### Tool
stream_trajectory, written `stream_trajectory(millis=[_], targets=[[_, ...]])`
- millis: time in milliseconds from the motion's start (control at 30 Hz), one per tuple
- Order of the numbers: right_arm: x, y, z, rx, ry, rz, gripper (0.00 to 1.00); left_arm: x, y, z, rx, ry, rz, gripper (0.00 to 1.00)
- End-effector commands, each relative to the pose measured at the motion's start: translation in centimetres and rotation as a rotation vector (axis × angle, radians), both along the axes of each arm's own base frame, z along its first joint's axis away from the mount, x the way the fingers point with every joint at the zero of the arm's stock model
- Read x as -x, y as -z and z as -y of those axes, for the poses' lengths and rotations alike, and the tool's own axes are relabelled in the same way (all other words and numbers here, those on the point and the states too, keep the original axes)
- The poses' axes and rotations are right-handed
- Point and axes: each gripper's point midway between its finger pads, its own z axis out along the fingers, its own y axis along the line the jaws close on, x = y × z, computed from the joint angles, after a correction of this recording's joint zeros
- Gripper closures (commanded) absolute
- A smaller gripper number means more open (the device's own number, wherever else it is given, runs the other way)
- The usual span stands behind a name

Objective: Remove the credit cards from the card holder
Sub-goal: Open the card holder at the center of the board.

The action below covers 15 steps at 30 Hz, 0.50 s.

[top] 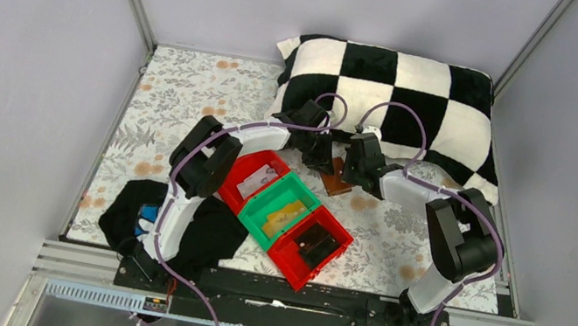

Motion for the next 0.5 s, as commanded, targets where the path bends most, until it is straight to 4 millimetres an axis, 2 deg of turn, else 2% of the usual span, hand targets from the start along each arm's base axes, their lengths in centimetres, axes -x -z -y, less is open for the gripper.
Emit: stream_trajectory(millis=[0, 100, 167, 300, 400, 467], targets=[[-0.1, -2.1, 0.3, -0.003, 0.019, 0.032, 1.0, 0.9, 3.5, -1.6, -0.081, 0.003, -0.051, 0.78], [-0.4, -3.2, -0.3, -0.025, -0.014, 0.057, 0.91, 0.9, 3.5, -1.7, -0.076, 0.006, -0.056, 0.78], [-0.6, -3.7, -0.4, -0.025, -0.026, 0.075, 0.85, 0.7, 2.6, -1.6, -0.065, 0.006, -0.043, 0.78], [-1.0, -3.8, -0.5, 0.002, -0.061, 0.082, 0.68, 0.0, -0.6, -1.9, -0.04, -0.02, 0.023, 0.76], [-1.3, -3.7, -1.0, 0.003, -0.095, 0.081, 0.61, -0.6, -2.7, -2.3, -0.014, -0.056, 0.051, 0.73], [-1.5, -3.6, -1.4, 0.001, -0.119, 0.082, 0.57, -0.9, -3.3, -2.5, -0.005, -0.078, 0.053, 0.72]])
